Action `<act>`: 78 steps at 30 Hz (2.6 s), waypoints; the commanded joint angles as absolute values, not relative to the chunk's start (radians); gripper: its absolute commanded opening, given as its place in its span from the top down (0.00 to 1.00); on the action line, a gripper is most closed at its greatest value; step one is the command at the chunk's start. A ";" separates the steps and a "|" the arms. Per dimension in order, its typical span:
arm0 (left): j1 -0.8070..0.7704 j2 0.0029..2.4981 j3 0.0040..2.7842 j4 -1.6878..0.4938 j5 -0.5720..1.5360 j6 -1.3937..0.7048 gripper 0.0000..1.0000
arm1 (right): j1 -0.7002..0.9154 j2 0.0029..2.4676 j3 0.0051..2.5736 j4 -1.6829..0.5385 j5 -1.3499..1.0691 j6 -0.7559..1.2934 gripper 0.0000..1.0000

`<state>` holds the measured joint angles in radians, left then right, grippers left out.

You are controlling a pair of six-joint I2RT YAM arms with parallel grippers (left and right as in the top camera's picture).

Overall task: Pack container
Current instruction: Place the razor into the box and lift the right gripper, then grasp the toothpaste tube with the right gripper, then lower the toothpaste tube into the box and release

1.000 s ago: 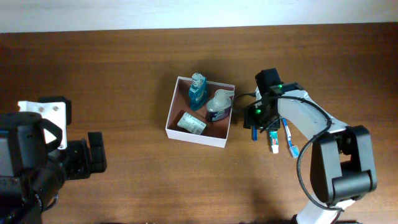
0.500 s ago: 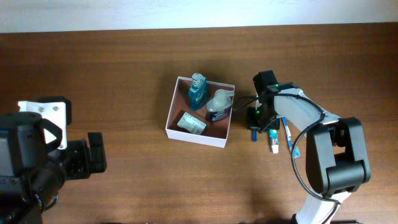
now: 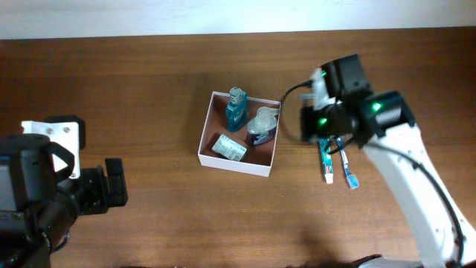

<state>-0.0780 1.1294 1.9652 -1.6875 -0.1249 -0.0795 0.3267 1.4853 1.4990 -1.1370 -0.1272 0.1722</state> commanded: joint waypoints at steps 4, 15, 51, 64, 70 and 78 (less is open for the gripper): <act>-0.074 1.123 1.966 -1.687 -0.136 -0.075 0.01 | 0.656 1.547 1.495 -1.139 -0.166 -0.389 0.96; -0.074 1.123 1.966 -1.687 -0.136 -0.075 0.01 | 0.659 1.822 1.496 -0.908 -0.076 -0.528 0.96; -0.074 1.123 1.966 -1.687 -0.136 -0.075 0.01 | 0.017 1.921 1.276 -1.031 -0.101 0.171 0.34; -0.074 1.123 1.966 -1.687 -0.136 -0.075 0.01 | 0.020 1.903 1.160 -0.904 -0.146 0.196 0.83; -0.074 1.123 1.966 -1.687 -0.136 -0.075 0.01 | 0.049 1.742 1.389 -1.129 -0.146 0.192 0.94; -0.074 1.123 1.966 -1.687 -0.136 -0.075 0.01 | 0.397 1.500 1.609 -1.243 -0.146 0.159 0.96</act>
<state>-0.0780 1.1294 1.9652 -1.6871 -0.1249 -0.0792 0.2523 1.5555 1.5871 -1.2461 -0.1352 0.1867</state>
